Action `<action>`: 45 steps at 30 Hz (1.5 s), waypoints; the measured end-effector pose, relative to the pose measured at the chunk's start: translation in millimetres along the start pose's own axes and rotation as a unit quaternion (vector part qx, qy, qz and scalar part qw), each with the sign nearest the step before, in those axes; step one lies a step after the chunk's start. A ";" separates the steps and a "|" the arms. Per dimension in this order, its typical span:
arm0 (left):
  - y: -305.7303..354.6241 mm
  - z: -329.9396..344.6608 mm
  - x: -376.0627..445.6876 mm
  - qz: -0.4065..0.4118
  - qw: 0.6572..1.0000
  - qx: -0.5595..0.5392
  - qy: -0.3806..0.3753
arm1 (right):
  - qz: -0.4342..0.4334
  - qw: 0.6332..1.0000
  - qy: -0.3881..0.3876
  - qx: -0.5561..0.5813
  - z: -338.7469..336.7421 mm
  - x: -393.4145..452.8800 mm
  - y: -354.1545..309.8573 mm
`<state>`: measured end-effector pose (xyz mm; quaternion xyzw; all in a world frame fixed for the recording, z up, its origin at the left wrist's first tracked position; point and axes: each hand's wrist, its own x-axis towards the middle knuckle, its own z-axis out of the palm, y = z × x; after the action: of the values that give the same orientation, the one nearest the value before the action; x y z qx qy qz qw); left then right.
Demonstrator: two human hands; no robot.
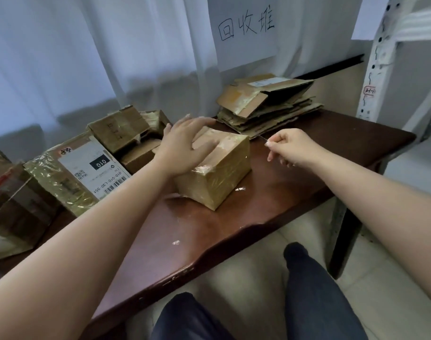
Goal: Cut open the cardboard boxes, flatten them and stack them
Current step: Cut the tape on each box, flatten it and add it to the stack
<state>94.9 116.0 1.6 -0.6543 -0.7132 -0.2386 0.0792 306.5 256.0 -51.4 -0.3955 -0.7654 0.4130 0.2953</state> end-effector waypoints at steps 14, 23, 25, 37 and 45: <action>-0.7 30.6 19.3 -0.067 0.980 -0.014 -0.187 | 0.110 0.981 -0.002 0.158 25.8 -16.0 5.6; 5.7 34.5 24.8 -0.091 0.978 -0.004 -0.190 | 0.145 0.974 0.046 0.169 40.8 1.9 -1.2; 4.8 36.7 28.0 -0.091 0.978 0.014 -0.190 | 0.155 0.972 0.063 0.163 43.8 5.1 -5.3; 8.2 40.0 30.3 -0.123 0.976 0.013 -0.179 | 0.189 0.965 0.078 0.165 44.0 15.3 -9.4; 9.5 40.0 30.8 -0.118 0.976 0.019 -0.182 | 0.190 0.970 0.106 0.109 46.6 22.7 -9.9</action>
<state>108.0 161.6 -18.0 -0.5963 -0.7924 -0.1096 -0.0678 254.9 253.3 -62.6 -0.5408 -0.5905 0.4984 0.3324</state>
